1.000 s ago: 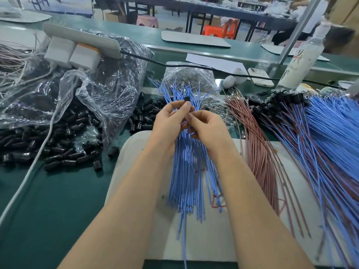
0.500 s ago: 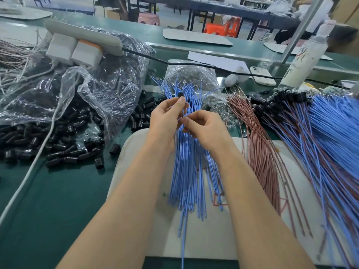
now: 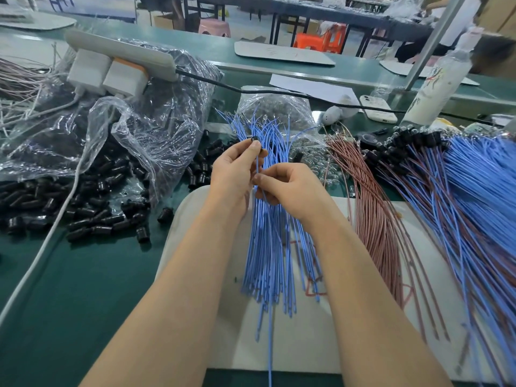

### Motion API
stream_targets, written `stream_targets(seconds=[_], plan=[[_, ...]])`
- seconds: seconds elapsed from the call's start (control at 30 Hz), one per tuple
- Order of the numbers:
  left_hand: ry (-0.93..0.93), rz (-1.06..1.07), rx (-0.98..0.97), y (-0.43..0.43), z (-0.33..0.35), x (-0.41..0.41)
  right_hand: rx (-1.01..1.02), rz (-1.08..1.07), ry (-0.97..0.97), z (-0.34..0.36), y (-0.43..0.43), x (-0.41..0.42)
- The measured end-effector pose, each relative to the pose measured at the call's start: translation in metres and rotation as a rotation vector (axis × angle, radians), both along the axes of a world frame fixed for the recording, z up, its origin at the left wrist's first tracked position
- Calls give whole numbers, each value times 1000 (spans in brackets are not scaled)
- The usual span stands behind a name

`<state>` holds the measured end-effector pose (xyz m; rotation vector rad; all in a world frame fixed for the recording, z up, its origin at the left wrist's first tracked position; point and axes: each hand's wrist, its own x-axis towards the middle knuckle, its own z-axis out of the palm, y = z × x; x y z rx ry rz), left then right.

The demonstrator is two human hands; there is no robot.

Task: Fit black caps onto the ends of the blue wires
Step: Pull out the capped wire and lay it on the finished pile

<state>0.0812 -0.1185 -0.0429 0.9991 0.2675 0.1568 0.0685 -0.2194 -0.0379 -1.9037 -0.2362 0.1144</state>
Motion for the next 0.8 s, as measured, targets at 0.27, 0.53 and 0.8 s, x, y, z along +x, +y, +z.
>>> stream_targets(seconds=[0.27, 0.53, 0.8], plan=[[-44, -136, 194, -4, -7, 1, 41, -213, -78, -5, -2, 6], [-80, -180, 227, -7, -6, -2, 38, -272, -127, -9, -4, 10], [-69, -143, 175, -7, -4, -3, 35, -191, -90, -6, -5, 9]])
